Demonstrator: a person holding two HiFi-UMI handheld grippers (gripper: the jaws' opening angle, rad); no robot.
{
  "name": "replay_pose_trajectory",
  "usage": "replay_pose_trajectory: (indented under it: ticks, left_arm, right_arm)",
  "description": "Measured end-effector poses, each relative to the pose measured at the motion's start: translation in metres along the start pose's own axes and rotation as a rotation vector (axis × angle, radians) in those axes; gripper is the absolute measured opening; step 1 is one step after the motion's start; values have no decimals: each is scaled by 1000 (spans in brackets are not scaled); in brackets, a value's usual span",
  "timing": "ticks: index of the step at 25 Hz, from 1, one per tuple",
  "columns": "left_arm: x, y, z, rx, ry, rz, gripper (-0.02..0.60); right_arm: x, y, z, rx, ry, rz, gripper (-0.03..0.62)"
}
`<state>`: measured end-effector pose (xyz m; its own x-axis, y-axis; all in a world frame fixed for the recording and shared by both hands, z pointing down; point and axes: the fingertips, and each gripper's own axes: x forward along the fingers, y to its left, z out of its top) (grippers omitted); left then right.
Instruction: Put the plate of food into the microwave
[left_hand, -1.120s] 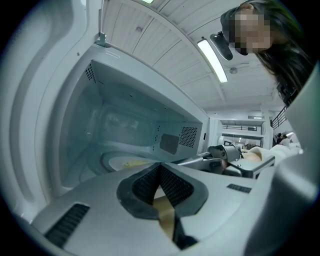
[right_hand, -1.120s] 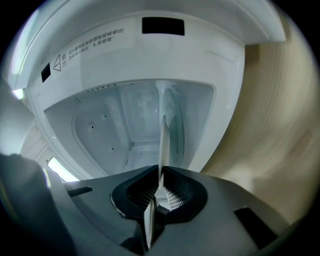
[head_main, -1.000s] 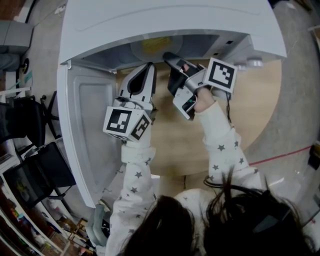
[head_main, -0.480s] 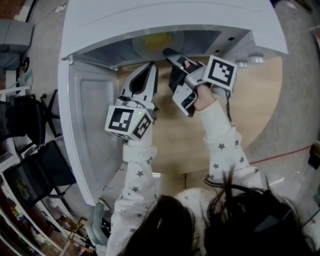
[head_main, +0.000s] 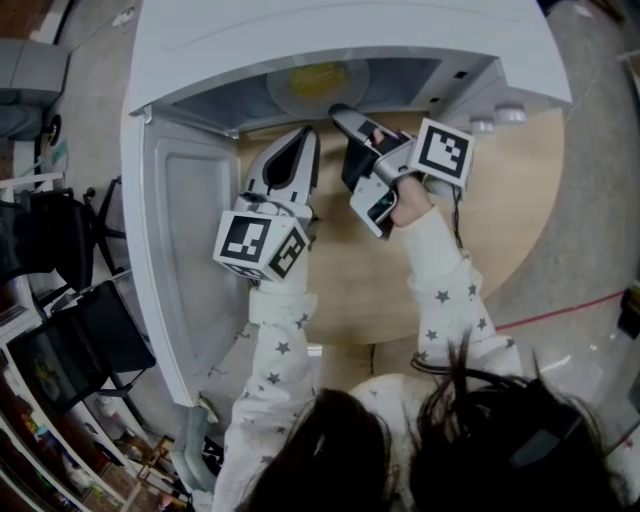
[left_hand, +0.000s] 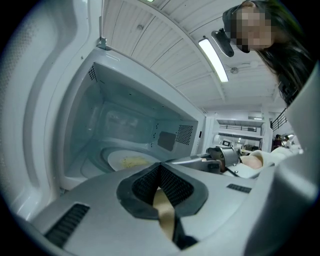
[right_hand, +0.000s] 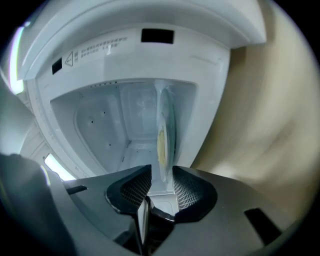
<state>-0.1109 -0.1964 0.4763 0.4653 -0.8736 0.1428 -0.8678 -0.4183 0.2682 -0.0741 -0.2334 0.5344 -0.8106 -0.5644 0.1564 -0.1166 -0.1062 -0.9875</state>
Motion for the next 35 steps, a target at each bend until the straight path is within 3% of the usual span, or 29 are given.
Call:
replay_pose_trajectory:
  ticks: [2, 5, 11, 15, 26, 31, 35]
  left_arm:
    - [-5, -8, 6, -7, 0, -14, -3]
    - [-9, -20, 11, -2, -1, -35, -3]
    - [-27, -37, 33, 8, -11, -40, -3]
    - [-42, -60, 53, 0, -31, -64, -3]
    - [-76, -99, 109, 34, -84, -168, -3]
    - [-93, -120, 125, 63, -79, -207, -3]
    - [-104, -130, 124, 40, -45, -213, -3]
  right_arm:
    - [-4, 2, -6, 28, 7, 35, 117]
    - [-13, 15, -12, -18, 20, 73, 117]
    - [-37, 64, -23, 0, 21, 202, 111]
    - [-65, 91, -33, -34, 35, 246, 21]
    - [-109, 153, -65, -49, 106, 342, 21]
    - [-128, 171, -72, -49, 127, 379, 6]
    - [-140, 184, -80, -33, 149, 420, 6]
